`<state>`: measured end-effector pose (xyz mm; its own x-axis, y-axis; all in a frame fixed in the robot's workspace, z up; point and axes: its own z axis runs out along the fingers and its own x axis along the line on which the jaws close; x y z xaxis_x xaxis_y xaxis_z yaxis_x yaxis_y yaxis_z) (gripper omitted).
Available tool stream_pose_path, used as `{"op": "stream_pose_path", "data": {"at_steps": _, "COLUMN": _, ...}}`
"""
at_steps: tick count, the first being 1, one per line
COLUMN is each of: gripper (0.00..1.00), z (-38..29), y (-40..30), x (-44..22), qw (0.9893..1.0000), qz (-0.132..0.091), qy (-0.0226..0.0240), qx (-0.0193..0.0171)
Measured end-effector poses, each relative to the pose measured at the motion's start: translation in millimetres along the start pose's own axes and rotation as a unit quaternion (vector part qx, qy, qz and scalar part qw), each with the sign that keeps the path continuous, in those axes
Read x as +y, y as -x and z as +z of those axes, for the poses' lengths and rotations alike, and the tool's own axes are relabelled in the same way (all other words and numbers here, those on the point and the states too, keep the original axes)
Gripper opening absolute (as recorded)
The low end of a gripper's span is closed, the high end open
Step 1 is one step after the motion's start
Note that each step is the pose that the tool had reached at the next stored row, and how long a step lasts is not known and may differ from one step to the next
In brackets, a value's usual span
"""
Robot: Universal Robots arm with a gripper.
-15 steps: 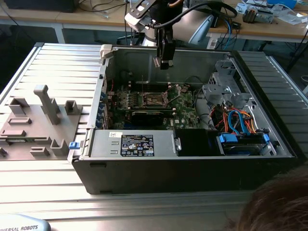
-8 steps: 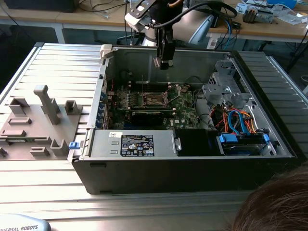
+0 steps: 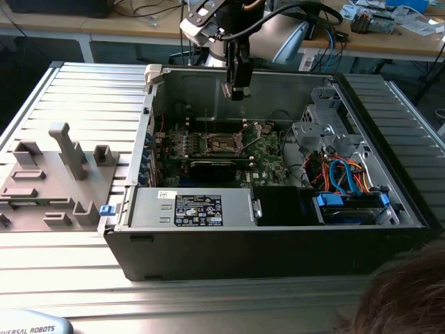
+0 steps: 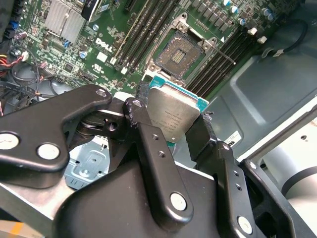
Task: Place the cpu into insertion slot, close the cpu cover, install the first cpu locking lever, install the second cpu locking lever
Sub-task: 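Place the cpu into insertion slot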
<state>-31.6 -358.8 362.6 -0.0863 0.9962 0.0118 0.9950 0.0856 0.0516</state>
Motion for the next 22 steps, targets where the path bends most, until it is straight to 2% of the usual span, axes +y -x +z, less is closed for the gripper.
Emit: {"op": "stream_pose_path", "data": {"at_steps": 22, "gripper": 0.54, "z": 0.0, "y": 0.0, "x": 0.0, "qw": 1.0, "qz": 0.007, "qy": 0.0001, "qx": -0.0004}}
